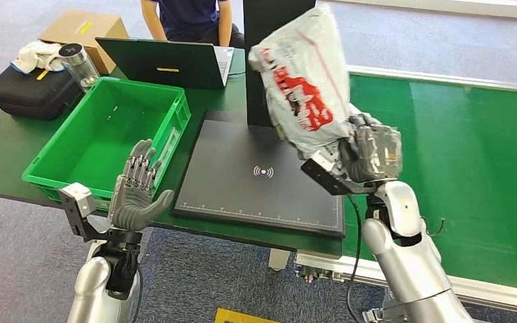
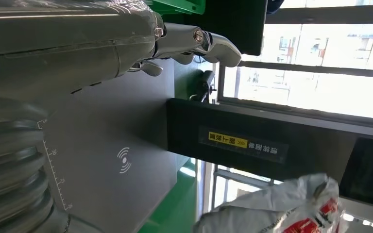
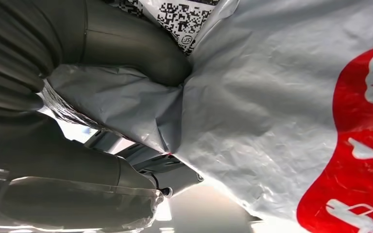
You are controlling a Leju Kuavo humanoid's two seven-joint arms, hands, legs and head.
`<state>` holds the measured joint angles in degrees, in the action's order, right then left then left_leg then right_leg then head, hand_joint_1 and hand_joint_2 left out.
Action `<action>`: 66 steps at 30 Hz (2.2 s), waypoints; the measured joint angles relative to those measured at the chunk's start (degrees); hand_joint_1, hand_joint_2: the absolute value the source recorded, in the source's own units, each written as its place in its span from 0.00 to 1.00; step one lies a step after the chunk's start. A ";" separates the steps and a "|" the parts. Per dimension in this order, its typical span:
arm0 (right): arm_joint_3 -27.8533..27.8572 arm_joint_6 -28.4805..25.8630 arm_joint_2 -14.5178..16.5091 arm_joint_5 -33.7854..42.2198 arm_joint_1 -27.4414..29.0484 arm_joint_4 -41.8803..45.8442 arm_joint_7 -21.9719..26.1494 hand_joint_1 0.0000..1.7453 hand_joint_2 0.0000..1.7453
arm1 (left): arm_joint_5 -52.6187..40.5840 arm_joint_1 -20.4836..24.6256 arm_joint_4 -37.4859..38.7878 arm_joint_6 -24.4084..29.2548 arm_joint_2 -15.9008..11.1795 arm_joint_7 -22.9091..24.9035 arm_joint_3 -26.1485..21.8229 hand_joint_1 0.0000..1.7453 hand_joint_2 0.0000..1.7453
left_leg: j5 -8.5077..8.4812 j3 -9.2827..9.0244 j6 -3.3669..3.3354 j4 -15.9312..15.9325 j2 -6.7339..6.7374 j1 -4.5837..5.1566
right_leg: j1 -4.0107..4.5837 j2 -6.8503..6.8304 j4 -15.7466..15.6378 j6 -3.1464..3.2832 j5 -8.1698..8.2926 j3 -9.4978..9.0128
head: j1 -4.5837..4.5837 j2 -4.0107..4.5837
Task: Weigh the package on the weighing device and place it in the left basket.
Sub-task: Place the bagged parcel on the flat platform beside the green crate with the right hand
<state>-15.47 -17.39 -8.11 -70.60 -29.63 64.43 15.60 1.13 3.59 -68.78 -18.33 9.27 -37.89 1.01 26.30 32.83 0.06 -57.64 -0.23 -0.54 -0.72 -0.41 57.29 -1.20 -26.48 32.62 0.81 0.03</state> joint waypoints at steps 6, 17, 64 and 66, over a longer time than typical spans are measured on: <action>-10.37 10.65 -0.68 1.18 -3.38 0.17 1.41 1.00 1.00 | 0.49 -0.22 -0.05 0.02 -0.03 -0.50 -0.26 0.00 1.00 | -0.01 -0.01 -0.01 -0.01 0.00 0.00 | 0.00 0.00 0.00 0.00 0.01 -0.01 | -0.01 0.00; -22.59 19.79 -0.37 5.52 -15.84 -22.81 -6.08 1.00 1.00 | 0.82 -0.89 -0.27 1.38 -0.15 -0.88 -0.72 0.00 1.00 | -0.05 0.02 -0.05 -0.04 -0.03 0.00 | 0.00 -0.04 0.00 -0.04 0.07 -0.02 | 0.00 0.01; -0.59 12.45 0.44 51.07 0.45 -5.81 17.56 0.00 1.00 | 1.21 0.69 -0.60 0.05 -0.55 1.69 0.96 0.00 1.00 | -0.04 0.08 -0.05 -0.05 -0.02 0.00 | 0.00 -0.02 -0.02 -0.04 0.06 0.08 | 0.00 0.00; -0.07 12.45 0.44 51.09 0.99 -4.75 17.51 0.00 1.00 | 1.21 0.71 -0.59 0.04 -0.55 1.69 0.99 0.00 1.00 | -0.04 0.07 -0.05 -0.05 -0.01 0.00 | 0.00 -0.02 -0.02 -0.04 0.06 0.08 | 0.00 0.00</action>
<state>-15.54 -4.94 -7.67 -19.52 -28.64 59.69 33.11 2.34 4.30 -69.37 -18.29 8.72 -36.20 2.01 26.26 32.90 0.01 -57.69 -0.24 -0.54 -0.72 -0.42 57.27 -1.24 -26.41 32.70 0.81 0.03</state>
